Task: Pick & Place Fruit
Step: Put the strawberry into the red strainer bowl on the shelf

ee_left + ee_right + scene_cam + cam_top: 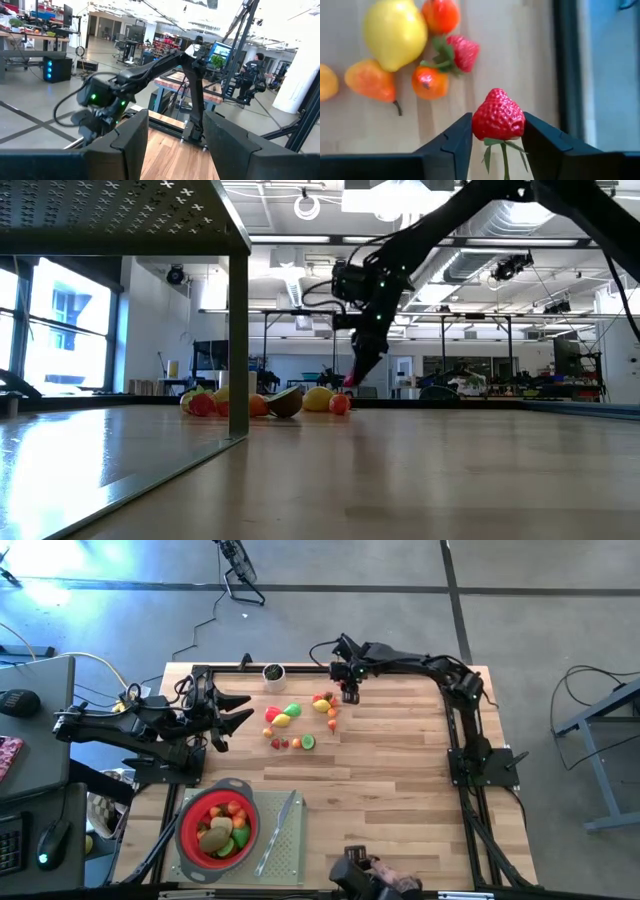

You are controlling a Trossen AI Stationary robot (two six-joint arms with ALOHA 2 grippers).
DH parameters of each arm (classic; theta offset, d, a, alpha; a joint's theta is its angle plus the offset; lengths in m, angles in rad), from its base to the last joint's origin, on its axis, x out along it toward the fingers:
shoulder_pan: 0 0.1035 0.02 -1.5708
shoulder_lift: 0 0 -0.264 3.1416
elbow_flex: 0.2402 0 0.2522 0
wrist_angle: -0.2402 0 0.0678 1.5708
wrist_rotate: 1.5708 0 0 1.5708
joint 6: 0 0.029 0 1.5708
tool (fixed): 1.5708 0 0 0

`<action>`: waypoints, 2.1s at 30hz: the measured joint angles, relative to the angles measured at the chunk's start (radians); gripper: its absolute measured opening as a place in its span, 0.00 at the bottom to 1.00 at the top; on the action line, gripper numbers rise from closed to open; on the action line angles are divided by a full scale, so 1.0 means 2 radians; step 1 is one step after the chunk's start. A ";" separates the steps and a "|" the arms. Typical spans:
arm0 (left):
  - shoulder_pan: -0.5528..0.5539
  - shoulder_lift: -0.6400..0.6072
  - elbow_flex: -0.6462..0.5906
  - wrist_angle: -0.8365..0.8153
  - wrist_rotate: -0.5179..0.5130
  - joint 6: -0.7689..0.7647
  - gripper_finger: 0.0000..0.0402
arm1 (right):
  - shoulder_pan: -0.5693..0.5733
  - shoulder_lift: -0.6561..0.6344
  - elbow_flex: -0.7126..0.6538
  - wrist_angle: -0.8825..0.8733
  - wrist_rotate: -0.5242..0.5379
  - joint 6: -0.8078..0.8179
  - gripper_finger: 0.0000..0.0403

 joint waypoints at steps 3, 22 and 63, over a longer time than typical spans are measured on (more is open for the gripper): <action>0.000 0.000 0.000 0.000 -0.001 0.000 0.45 | 0.001 -0.024 0.000 -0.001 0.008 0.001 0.38; 0.000 0.000 0.000 0.001 -0.001 0.000 0.45 | 0.072 -0.214 0.000 0.096 0.008 0.095 0.34; 0.000 0.120 0.001 0.144 0.030 0.030 0.45 | 0.301 -0.245 0.000 0.233 0.115 0.163 0.35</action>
